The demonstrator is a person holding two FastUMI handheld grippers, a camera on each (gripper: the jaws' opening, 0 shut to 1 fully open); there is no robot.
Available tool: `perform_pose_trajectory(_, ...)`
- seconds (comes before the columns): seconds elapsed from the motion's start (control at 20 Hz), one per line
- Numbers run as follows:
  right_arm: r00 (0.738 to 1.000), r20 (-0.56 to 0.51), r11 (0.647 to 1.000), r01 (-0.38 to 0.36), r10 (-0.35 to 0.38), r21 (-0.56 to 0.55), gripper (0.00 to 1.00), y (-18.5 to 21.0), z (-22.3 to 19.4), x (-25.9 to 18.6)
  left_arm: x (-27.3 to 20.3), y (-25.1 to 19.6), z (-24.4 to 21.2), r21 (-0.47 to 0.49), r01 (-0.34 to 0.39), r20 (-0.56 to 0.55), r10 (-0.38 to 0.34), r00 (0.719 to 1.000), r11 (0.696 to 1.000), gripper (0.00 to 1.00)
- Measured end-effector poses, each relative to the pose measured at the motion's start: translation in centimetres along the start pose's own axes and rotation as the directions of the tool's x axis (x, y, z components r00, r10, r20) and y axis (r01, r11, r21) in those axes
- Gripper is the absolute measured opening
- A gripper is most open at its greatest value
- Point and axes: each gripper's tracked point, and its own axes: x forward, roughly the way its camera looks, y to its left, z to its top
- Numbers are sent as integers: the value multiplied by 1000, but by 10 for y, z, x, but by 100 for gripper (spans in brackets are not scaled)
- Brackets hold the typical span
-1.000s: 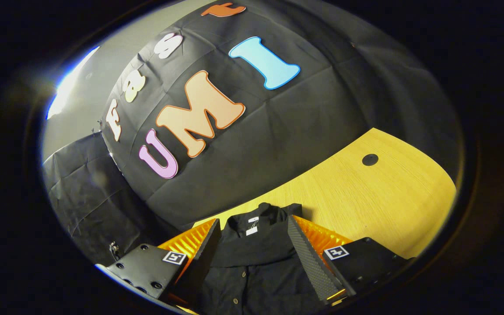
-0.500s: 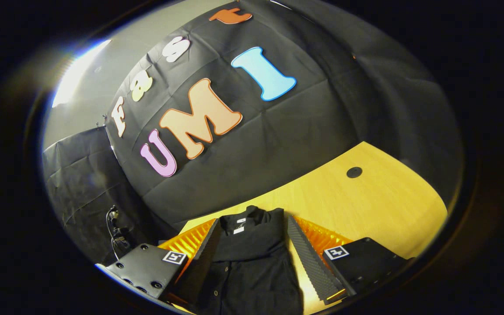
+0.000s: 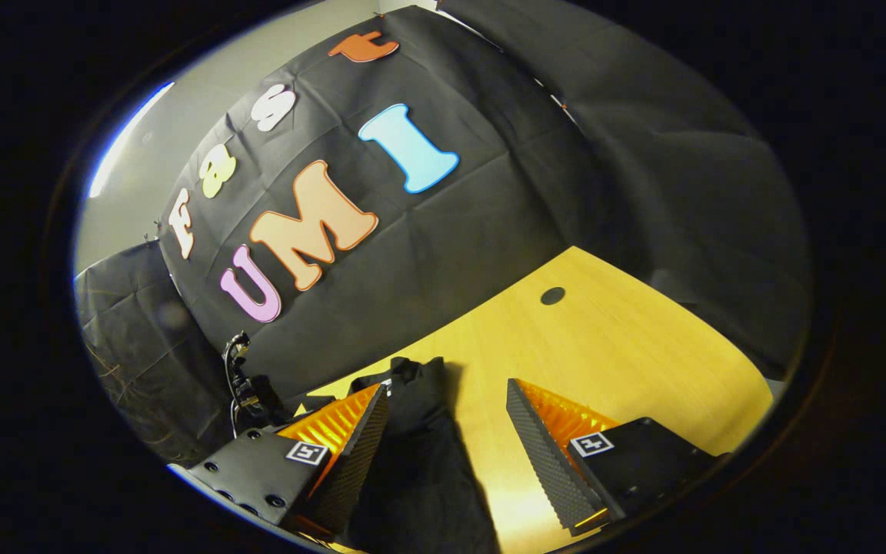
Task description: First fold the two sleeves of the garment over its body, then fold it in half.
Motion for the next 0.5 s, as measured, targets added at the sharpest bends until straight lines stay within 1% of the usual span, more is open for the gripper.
perform_pose_trajectory(0.15, 999, 22, 999, 27, -27, 27, 98, -15, 5, -9, 13, -42, -8, 90, 56, -22, -54, 998, 994, 0)
perform_pose_trajectory(0.2, 999, 27, 999, 32, -33, 35, 98, -19, 4, -12, 19, -51, -19, 115, 71, -33, -68, 997, 991, 0)
perform_pose_trajectory(0.3, 999, 31, 998, 43, -45, 43, 98, -26, 2, -18, 25, -64, -38, 167, 84, -72, -73, 995, 982, 0)
perform_pose_trajectory(0.35, 998, 29, 998, 48, -49, 42, 98, -29, 0, -20, 26, -65, -50, 198, 83, -124, -59, 991, 977, 0)
perform_pose_trajectory(0.45, 998, 23, 998, 55, -56, 34, 98, -30, -3, -22, 30, -72, -55, 275, 78, -123, -45, 991, 958, 0)
perform_pose_trajectory(0.5, 998, 16, 998, 60, -61, 27, 98, -30, -5, -21, 30, -82, -55, 307, 99, -108, -69, 992, 947, 0)
